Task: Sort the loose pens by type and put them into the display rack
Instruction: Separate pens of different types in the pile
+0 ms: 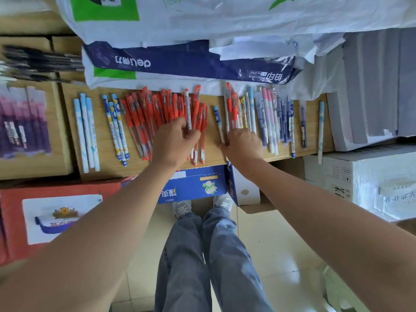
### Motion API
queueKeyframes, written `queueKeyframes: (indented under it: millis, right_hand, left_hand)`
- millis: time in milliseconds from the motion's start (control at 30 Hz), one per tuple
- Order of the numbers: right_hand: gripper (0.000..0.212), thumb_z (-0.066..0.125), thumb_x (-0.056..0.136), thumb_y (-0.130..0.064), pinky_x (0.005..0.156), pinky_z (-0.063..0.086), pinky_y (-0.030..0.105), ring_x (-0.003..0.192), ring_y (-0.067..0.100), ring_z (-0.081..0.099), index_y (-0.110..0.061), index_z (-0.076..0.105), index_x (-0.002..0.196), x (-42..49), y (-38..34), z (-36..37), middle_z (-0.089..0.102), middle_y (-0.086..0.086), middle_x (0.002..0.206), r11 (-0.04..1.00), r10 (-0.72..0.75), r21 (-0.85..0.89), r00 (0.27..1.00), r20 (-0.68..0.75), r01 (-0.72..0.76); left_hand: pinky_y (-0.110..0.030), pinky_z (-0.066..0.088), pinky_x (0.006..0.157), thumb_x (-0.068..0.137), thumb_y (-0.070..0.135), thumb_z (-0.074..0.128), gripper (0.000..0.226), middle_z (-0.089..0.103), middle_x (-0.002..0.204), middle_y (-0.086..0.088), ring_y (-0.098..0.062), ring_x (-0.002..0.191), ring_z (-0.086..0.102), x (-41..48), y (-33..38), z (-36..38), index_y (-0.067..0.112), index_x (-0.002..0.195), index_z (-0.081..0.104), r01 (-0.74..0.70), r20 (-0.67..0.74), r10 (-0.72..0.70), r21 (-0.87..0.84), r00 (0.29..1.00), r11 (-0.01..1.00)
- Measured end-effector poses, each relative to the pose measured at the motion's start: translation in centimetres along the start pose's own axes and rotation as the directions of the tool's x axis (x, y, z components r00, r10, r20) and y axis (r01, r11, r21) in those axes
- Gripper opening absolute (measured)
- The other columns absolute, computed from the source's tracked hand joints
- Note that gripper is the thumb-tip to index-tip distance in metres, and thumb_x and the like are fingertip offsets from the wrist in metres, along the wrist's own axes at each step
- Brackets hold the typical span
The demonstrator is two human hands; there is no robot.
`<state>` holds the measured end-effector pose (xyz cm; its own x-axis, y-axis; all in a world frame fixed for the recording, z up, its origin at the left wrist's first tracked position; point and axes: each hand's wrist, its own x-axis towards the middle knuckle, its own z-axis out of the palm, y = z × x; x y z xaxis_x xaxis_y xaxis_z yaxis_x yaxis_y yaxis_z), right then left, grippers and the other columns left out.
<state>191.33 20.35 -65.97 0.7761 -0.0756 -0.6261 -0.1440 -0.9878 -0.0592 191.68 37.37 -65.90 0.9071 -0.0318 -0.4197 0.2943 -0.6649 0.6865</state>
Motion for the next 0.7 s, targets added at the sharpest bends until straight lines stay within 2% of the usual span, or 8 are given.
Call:
queueKeyframes:
  millis: [133,200,300,400,467,567,633,700]
  right_hand:
    - [0.018,0.063,0.083,-0.03,0.06,0.052,0.032,0.071,0.024,0.061,-0.011,0.064,0.085,-0.4,-0.6,0.1,0.065,0.006,0.075,0.956,0.016,0.293,0.994,-0.105,0.016]
    - [0.016,0.066,0.083,-0.028,0.06,0.053,0.031,0.066,0.02,0.061,-0.013,0.064,0.078,-0.8,-1.5,0.0,0.065,0.002,0.071,0.898,-0.062,0.422,0.984,-0.168,0.128]
    - [0.015,0.069,0.084,-0.024,0.06,0.05,0.025,0.06,0.009,0.058,-0.014,0.064,0.074,-1.3,-4.5,-0.3,0.06,-0.008,0.065,0.804,-0.204,0.522,0.956,-0.21,0.286]
    - [0.015,0.069,0.086,-0.023,0.063,0.048,0.019,0.062,0.008,0.059,-0.012,0.066,0.077,-1.4,-9.1,-0.4,0.063,-0.006,0.07,0.77,-0.307,0.534,0.937,-0.17,0.349]
    - [0.015,0.069,0.087,-0.022,0.066,0.052,0.023,0.062,0.011,0.062,-0.01,0.067,0.078,-1.2,-12.3,-0.1,0.065,-0.003,0.071,0.767,-0.34,0.529,0.929,-0.145,0.363]
    - [0.017,0.068,0.086,-0.024,0.076,0.055,0.03,0.072,0.014,0.066,-0.009,0.07,0.078,-0.6,-16.5,0.8,0.069,0.001,0.074,0.811,-0.328,0.466,0.935,-0.138,0.353]
    - [0.017,0.068,0.086,-0.026,0.077,0.054,0.028,0.074,0.013,0.065,-0.011,0.069,0.077,-0.1,-18.3,1.3,0.071,0.002,0.075,0.847,-0.306,0.417,0.944,-0.128,0.331]
    - [0.017,0.067,0.087,-0.027,0.074,0.054,0.026,0.074,0.014,0.067,-0.012,0.067,0.079,0.3,-19.2,1.7,0.07,0.003,0.075,0.885,-0.268,0.37,0.959,-0.088,0.281]
  left_hand:
    - [-0.029,0.031,0.052,0.087,0.021,0.057,0.021,0.047,0.057,0.0,-0.016,0.05,0.04,-1.6,-1.4,-1.9,0.014,0.069,0.047,0.032,-0.018,-0.033,-0.076,0.999,0.997]
    - [-0.029,0.036,0.053,0.085,0.025,0.056,0.022,0.049,0.058,-0.001,-0.02,0.052,0.046,-2.4,-2.5,-3.0,0.012,0.069,0.046,0.087,-0.046,-0.095,-0.15,0.994,0.985]
    - [-0.033,0.041,0.057,0.084,0.027,0.056,0.02,0.05,0.059,0.002,-0.025,0.059,0.055,-3.5,-4.3,-4.8,0.012,0.073,0.049,0.165,-0.075,-0.185,-0.22,0.98,0.962]
    - [-0.032,0.045,0.058,0.082,0.03,0.057,0.015,0.054,0.059,0.006,-0.025,0.061,0.059,-4.3,-6.0,-6.9,0.015,0.078,0.056,0.198,-0.127,-0.234,-0.249,0.964,0.948]
    - [-0.032,0.048,0.061,0.084,0.027,0.059,0.011,0.058,0.063,0.005,-0.027,0.067,0.063,-4.6,-7.4,-8.3,0.016,0.085,0.058,0.259,-0.179,-0.306,-0.245,0.935,0.934]
    - [-0.047,0.055,0.065,0.075,0.037,0.056,0.023,0.065,0.067,-0.006,-0.03,0.061,0.064,-5.2,-9.7,-10.2,0.017,0.085,0.059,0.275,-0.176,-0.339,-0.311,0.924,0.91]
    - [-0.049,0.055,0.064,0.076,0.039,0.056,0.027,0.066,0.07,-0.009,-0.027,0.057,0.063,-5.7,-10.9,-11.1,0.015,0.088,0.059,0.269,-0.145,-0.327,-0.318,0.934,0.909]
    - [-0.049,0.056,0.065,0.084,0.033,0.061,0.019,0.066,0.074,-0.008,-0.025,0.059,0.063,-5.8,-11.9,-11.7,0.015,0.09,0.06,0.272,-0.12,-0.325,-0.322,0.938,0.907]
